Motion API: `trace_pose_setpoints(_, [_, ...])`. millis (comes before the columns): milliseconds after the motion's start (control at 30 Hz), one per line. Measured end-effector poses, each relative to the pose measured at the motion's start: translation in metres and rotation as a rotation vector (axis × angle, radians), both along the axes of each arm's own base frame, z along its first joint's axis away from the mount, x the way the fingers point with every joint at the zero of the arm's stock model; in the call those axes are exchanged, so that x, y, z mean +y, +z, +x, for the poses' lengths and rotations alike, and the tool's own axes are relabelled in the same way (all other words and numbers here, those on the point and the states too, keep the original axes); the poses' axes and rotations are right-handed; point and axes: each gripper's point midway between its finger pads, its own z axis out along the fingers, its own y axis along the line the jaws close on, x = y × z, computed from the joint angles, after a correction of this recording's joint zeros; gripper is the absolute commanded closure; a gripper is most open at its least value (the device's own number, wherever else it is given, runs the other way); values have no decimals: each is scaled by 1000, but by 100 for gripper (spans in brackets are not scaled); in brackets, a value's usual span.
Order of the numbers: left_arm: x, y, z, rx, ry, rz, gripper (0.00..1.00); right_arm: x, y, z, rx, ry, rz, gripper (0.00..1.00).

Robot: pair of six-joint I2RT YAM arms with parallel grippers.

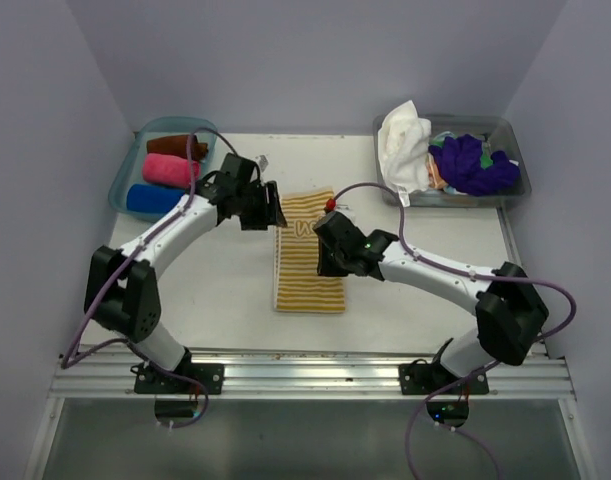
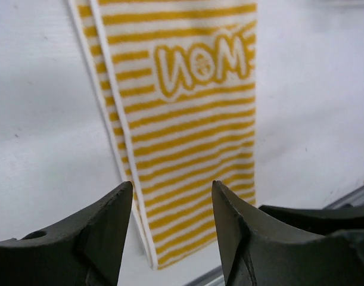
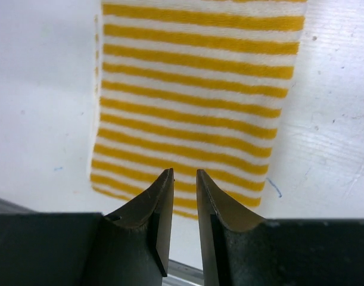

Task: Roll the towels
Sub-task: Fold the towel

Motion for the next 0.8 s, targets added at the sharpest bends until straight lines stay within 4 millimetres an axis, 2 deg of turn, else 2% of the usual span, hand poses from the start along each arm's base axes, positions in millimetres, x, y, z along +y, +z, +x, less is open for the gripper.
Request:
trace_pose_setpoints(67, [-11, 15, -17, -43, -37, -30, 42, 4, 11, -7, -19, 19, 25, 75])
trace_pose_setpoints(133, [-24, 14, -44, -40, -93, -59, 42, 4, 10, -18, -16, 34, 34, 75])
trace_pose_setpoints(233, [-37, -16, -89, 54, -167, -74, 42, -5, -13, -39, 30, 42, 5, 77])
trace_pose_setpoints(333, [-32, -55, -125, 182, -184, -52, 43, -23, -45, -56, 96, 27, -56, 78])
trace_pose_setpoints(400, [-28, -72, -139, 246, -186, -39, 43, -33, -63, -64, 133, 18, -85, 78])
trace_pose_setpoints(467, [-28, -85, -145, 276, -186, -32, 45, -34, -74, -69, 155, 15, -91, 79])
trace_pose_setpoints(567, [-27, -98, -148, 308, -187, -9, 46, -31, -74, -67, 153, 17, -82, 79])
trace_pose_setpoints(633, [-26, -100, -148, 310, -184, 2, 46, -31, -73, -67, 152, 18, -81, 76])
trace_pose_setpoints(700, [-23, -99, -147, 294, -182, 17, 46, -31, -67, -67, 141, 19, -69, 73])
trace_pose_setpoints(800, [-18, -88, -147, 262, -177, 26, 46, -31, -44, -64, 88, 21, -22, 66])
